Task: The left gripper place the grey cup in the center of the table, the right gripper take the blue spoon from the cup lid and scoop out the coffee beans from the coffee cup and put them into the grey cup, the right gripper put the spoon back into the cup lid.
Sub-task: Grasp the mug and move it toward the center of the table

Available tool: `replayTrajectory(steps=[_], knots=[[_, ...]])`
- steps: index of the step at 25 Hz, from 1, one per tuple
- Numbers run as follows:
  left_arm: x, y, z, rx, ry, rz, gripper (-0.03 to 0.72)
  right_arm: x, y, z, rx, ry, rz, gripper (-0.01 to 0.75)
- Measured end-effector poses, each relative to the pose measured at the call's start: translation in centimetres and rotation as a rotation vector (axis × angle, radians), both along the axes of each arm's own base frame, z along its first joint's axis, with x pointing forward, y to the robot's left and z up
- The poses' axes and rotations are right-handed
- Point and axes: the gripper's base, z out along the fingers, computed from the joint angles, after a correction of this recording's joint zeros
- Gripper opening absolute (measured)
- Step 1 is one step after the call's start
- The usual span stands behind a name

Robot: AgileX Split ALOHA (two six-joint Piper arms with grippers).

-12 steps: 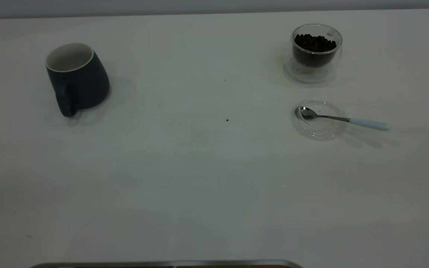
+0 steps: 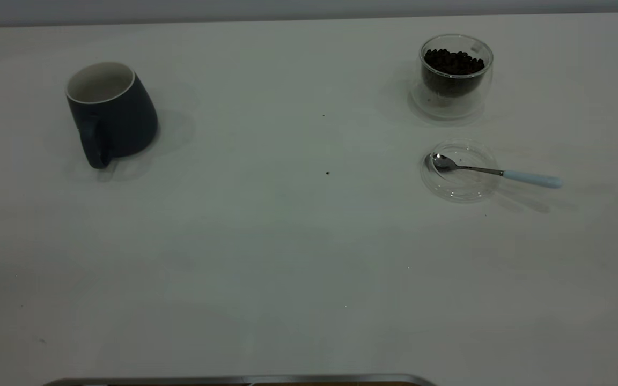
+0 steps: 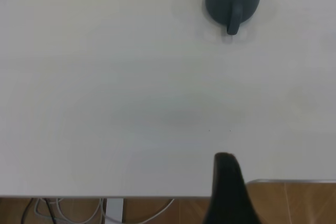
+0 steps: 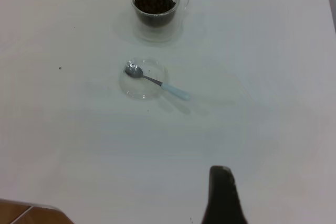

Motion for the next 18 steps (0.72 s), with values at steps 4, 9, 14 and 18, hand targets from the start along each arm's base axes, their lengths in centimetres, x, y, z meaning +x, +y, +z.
replayTrajectory(steps=[4,9,14,18], knots=[[0.00,0.00,0.00,0.000,0.000,0.000,0.567,0.00,0.00,0.00,0.000,0.000,0.000,0.575],[0.00,0.00,0.00,0.000,0.000,0.000,0.567,0.00,0.00,0.00,0.000,0.000,0.000,0.575],[0.00,0.00,0.00,0.001,0.000,-0.001,0.567,0.00,0.00,0.00,0.000,0.000,0.000,0.575],[0.00,0.00,0.00,-0.003,0.000,0.002,0.567,0.00,0.00,0.00,0.000,0.000,0.000,0.575]])
